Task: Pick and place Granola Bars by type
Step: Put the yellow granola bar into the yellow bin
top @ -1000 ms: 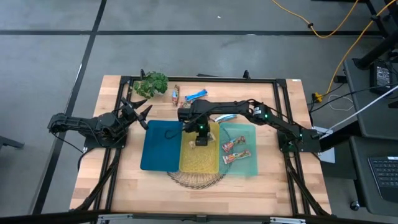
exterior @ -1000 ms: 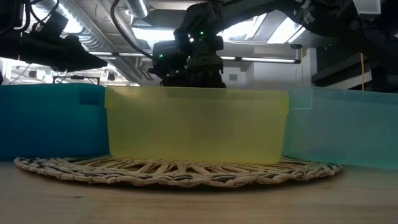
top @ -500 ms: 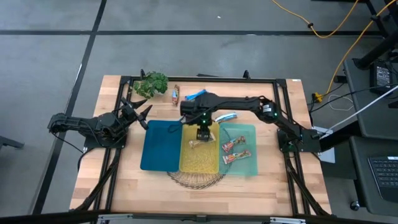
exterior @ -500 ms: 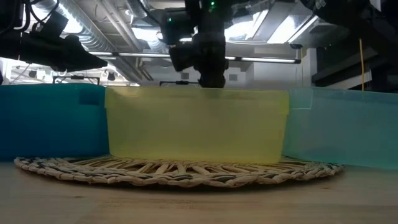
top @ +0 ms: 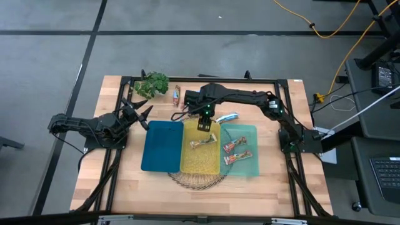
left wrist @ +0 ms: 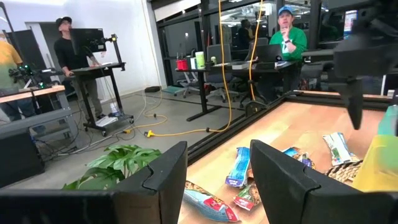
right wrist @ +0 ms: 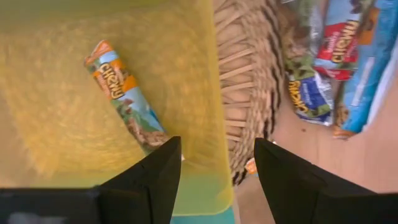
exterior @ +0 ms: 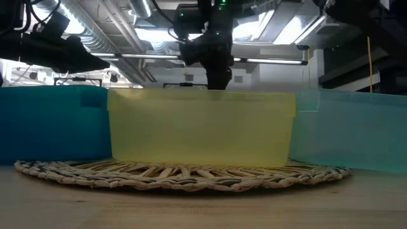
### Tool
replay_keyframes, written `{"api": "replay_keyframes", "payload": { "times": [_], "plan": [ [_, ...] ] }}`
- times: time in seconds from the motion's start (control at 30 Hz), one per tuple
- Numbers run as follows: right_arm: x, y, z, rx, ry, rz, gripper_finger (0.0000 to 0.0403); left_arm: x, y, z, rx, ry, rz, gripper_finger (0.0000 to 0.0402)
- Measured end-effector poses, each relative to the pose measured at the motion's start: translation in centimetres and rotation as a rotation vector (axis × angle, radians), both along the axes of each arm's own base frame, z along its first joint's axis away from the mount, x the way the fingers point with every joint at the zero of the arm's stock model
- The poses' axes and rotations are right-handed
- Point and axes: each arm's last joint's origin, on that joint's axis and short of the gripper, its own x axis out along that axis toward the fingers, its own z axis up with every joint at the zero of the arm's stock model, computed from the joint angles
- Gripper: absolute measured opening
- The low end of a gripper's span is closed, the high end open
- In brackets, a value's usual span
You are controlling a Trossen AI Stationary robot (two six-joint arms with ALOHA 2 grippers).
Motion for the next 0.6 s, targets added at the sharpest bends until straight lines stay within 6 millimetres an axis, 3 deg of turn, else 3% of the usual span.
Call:
{"api": "replay_keyframes", "payload": {
  "times": [0.6],
  "plan": [
    [0.2, -1.6, 0.0, -0.034, -0.044, -0.041, 0.0204, 0.0, 0.0, 0.0, 0.0, 0.0, 0.0, 0.0169]
  ]
}}
